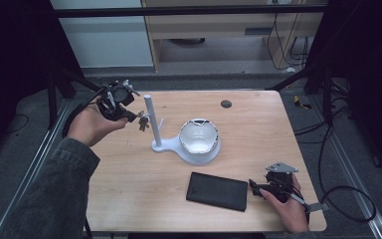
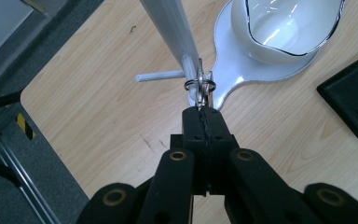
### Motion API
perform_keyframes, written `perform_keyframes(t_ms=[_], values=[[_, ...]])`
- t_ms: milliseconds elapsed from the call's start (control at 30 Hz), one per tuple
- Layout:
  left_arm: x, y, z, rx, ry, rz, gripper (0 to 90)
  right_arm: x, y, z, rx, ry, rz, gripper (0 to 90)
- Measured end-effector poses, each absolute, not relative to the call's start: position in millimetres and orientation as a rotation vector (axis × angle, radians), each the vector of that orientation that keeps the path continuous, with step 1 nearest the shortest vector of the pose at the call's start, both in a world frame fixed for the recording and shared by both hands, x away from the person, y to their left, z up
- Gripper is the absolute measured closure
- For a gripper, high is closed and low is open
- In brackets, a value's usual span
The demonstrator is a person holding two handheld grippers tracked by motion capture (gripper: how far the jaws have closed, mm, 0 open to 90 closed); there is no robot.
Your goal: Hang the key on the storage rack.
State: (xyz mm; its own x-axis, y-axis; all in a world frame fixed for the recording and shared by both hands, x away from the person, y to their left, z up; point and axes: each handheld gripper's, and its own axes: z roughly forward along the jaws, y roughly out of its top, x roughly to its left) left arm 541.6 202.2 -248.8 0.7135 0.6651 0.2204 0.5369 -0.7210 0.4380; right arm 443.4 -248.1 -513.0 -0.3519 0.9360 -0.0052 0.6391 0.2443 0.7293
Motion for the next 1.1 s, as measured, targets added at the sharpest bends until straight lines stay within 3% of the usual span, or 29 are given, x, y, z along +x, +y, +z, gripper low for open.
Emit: perform_keyframes(t_ms=[167, 233, 900, 1100], values=[[544, 200, -250, 2.534, 0.944, 0.548, 87.7, 443, -248, -513, 1.434, 2.083, 0.896, 3.6], [543, 200, -250, 2.516, 0.946, 0.572, 73.3, 443, -248, -513, 1.434, 2.083, 0.896, 3.6], [524, 210, -264, 2.408, 0.904, 0.649, 43.9, 443, -248, -513, 1.435, 2.084, 0.897, 3.6], [517, 211, -269, 2.376, 0.897, 0.672, 29.1, 443, -248, -513, 1.437, 2.084, 0.898, 3.6]])
